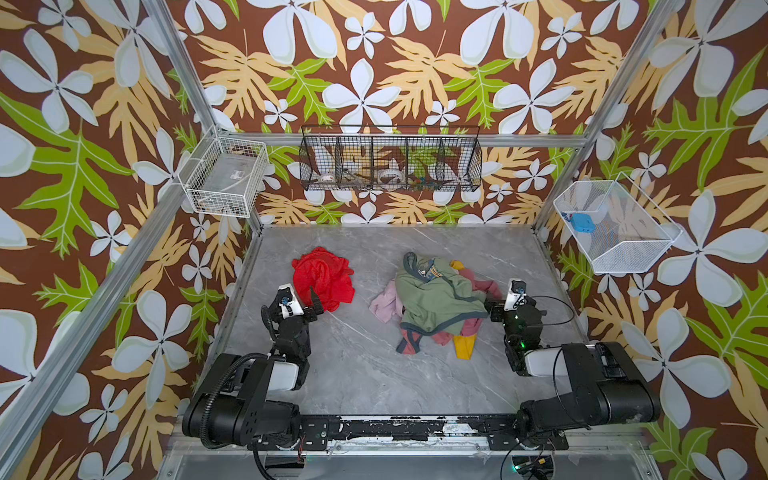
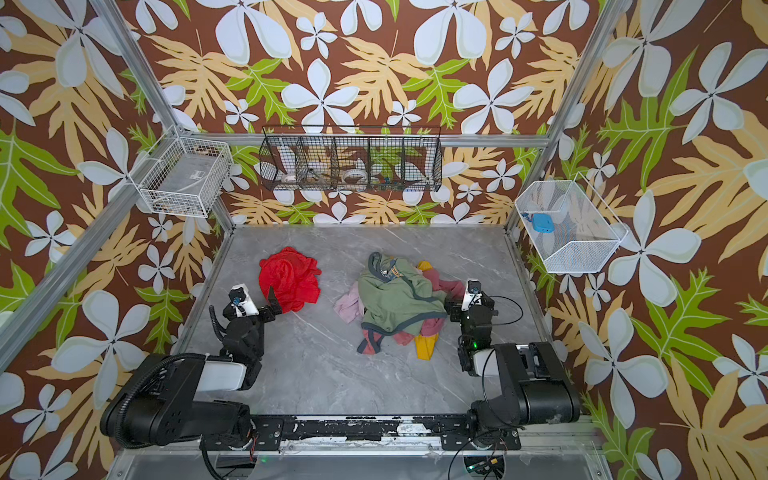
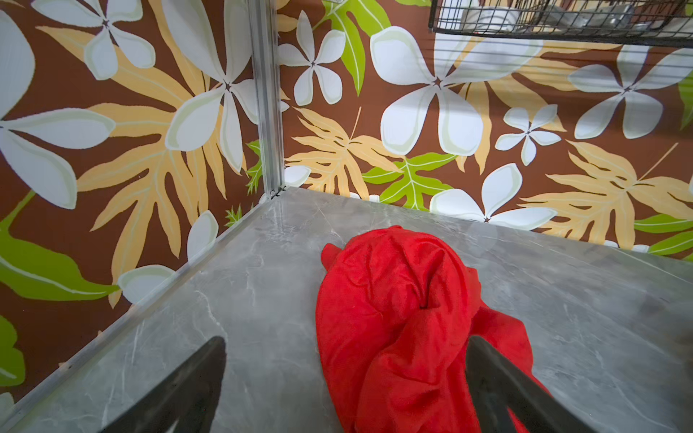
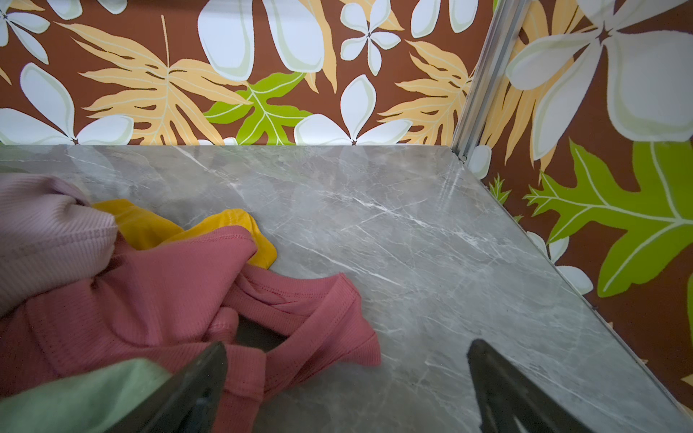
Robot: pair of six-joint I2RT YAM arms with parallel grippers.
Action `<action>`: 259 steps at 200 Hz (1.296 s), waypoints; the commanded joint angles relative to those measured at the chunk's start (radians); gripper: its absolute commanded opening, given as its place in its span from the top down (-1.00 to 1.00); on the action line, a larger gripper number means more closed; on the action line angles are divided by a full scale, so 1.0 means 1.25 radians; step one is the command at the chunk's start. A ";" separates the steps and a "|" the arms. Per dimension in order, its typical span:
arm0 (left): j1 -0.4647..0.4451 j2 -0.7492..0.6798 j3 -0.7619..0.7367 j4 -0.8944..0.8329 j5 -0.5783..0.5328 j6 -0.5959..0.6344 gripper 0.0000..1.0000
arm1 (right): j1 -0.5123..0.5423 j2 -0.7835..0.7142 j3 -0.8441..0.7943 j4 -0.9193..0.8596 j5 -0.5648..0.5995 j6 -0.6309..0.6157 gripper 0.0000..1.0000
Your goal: Pick out a specific cloth from the pile
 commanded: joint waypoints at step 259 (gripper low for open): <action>0.023 -0.001 0.006 -0.010 0.063 -0.023 -1.00 | 0.001 0.001 0.003 0.011 0.005 0.000 -0.99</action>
